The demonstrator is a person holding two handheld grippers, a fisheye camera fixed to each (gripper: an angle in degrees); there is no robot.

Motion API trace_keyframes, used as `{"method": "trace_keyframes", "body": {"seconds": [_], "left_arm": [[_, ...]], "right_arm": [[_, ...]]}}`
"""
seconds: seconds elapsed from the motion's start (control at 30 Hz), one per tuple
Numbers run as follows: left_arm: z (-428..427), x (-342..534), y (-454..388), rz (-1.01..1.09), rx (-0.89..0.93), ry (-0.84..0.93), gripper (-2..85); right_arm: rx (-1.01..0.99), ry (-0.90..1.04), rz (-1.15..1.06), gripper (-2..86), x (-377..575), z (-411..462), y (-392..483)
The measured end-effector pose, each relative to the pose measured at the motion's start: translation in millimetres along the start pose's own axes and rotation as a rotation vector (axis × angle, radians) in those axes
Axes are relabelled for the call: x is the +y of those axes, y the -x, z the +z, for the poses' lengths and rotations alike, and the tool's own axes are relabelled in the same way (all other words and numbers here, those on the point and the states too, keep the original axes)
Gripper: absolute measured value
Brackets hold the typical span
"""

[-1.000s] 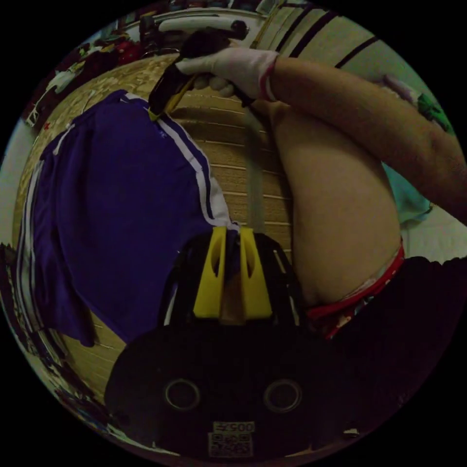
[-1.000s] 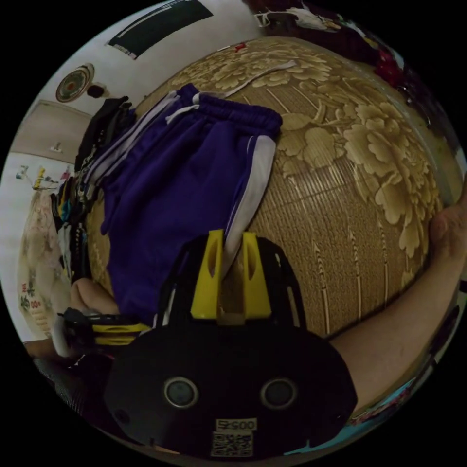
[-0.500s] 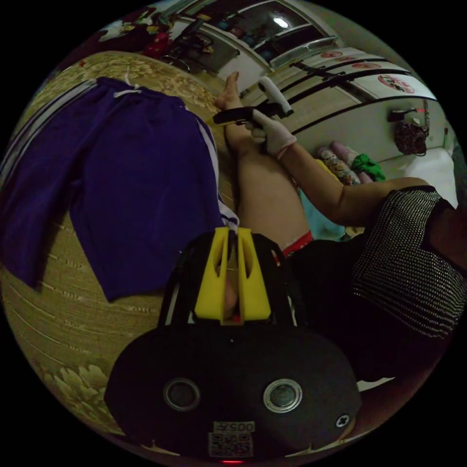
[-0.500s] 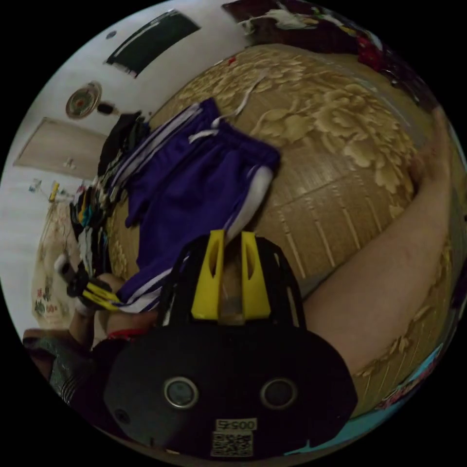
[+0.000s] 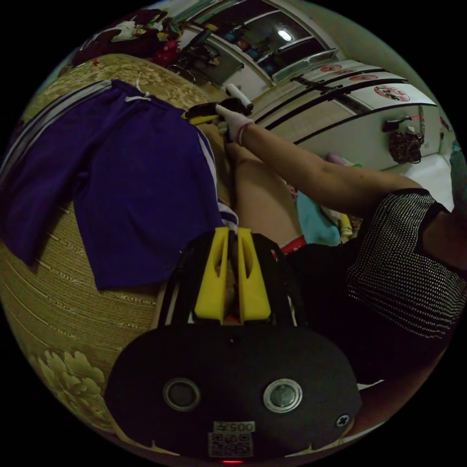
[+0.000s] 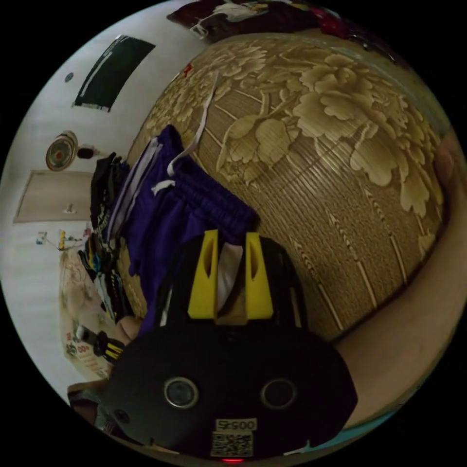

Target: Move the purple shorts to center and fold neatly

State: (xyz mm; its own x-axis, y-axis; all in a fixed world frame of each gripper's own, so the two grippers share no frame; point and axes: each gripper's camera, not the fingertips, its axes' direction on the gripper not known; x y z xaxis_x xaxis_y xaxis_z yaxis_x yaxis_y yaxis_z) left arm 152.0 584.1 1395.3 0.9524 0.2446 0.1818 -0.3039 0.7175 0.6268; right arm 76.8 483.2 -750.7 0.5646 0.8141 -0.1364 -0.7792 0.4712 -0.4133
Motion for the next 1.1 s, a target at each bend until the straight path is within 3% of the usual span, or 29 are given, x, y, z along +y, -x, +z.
{"method": "trace_keyframes", "body": {"seconds": [0.1,0.37,0.67,1.1], "left_arm": [[-32,7,2,-0.008,-0.015,-0.055,4.4],[-114,38,3,-0.042,0.119,-0.160,4.4],[-174,39,0,-0.001,0.264,-0.211,4.4],[-244,-111,121,-0.137,0.058,-0.178,4.3]], "right_arm": [[-0.068,-0.055,-0.009,5.2,15,-19,4],[0.012,-0.203,-0.194,1.6,104,-95,51],[0.069,-0.217,-0.122,1.4,167,-123,61],[0.150,-0.154,-0.127,1.4,88,-93,70]]}}
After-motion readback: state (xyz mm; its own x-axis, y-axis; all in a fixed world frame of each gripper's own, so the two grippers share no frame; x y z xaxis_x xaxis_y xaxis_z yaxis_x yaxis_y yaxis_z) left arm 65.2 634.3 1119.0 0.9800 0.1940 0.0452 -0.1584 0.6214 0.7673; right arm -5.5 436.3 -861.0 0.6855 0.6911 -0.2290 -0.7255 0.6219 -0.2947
